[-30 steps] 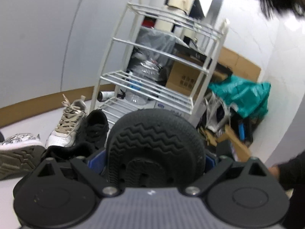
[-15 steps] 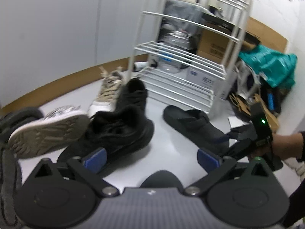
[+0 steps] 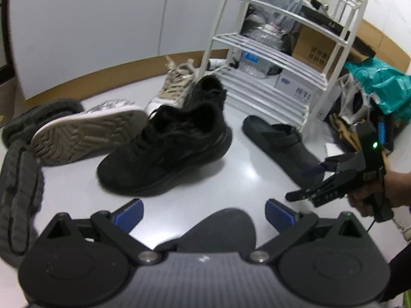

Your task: Organize scattered shoes

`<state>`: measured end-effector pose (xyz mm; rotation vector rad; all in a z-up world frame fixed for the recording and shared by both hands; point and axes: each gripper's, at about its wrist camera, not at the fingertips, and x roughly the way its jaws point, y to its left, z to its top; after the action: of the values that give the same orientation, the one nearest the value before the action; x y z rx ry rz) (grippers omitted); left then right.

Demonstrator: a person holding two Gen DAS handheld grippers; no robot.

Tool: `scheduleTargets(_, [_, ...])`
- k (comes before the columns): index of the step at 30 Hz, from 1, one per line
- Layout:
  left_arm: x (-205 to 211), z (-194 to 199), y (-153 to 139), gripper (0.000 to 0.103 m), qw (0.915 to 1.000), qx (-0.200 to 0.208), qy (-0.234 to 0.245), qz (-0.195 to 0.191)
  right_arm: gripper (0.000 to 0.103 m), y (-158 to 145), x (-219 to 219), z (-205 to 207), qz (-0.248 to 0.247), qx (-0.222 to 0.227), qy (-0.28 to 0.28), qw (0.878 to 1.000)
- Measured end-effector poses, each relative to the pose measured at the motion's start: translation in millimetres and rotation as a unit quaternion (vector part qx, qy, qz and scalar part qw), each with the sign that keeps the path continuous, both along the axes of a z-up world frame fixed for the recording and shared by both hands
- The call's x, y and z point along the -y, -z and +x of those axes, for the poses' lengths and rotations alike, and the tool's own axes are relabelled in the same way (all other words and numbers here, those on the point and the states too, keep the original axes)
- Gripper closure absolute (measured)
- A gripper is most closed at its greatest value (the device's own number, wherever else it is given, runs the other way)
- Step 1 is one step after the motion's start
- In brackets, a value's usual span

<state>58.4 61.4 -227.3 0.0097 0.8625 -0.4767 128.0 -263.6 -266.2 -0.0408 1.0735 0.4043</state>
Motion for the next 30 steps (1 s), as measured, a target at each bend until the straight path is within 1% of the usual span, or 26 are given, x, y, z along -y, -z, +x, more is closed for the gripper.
scheduleTargets(5, [-12.6,-5.1,7.4,0.001,0.9996,-0.012,-0.026,-0.010,0.011,1.6,-14.4,-1.4,0.006,-0.009,-0.016,1.000])
scheduleTargets(10, [-24.9,-9.9,14.5,0.001,0.9983,-0.023,-0.050,-0.019,0.011,5.1,-33.4,-6.7,0.007,-0.027,-0.048,0.998])
scheduleTargets(17, [-40.7,-10.9,18.1,0.001,0.9974,-0.031,-0.063,-0.019,0.011,7.7,-58.3,-9.8,0.016,-0.034,-0.089,0.995])
scheduleTargets(19, [-45.3,-8.5,20.9,0.001,0.9961,-0.033,-0.079,-0.022,0.011,8.6,-65.6,-10.5,0.019,-0.035,-0.101,0.994])
scheduleTargets(21, [-49.3,-7.1,22.6,0.001,0.9947,-0.035,-0.092,-0.028,0.014,9.6,-72.9,-11.2,0.022,-0.036,-0.114,0.993])
scheduleTargets(23, [-52.0,-7.9,23.5,0.001,0.9943,-0.035,-0.096,-0.031,0.016,10.6,-80.2,-11.9,0.025,-0.037,-0.126,0.991])
scheduleTargets(30, [-57.2,-12.6,26.9,0.001,0.9943,-0.036,-0.096,-0.028,0.016,13.7,-105.2,-13.9,0.033,-0.039,-0.168,0.984])
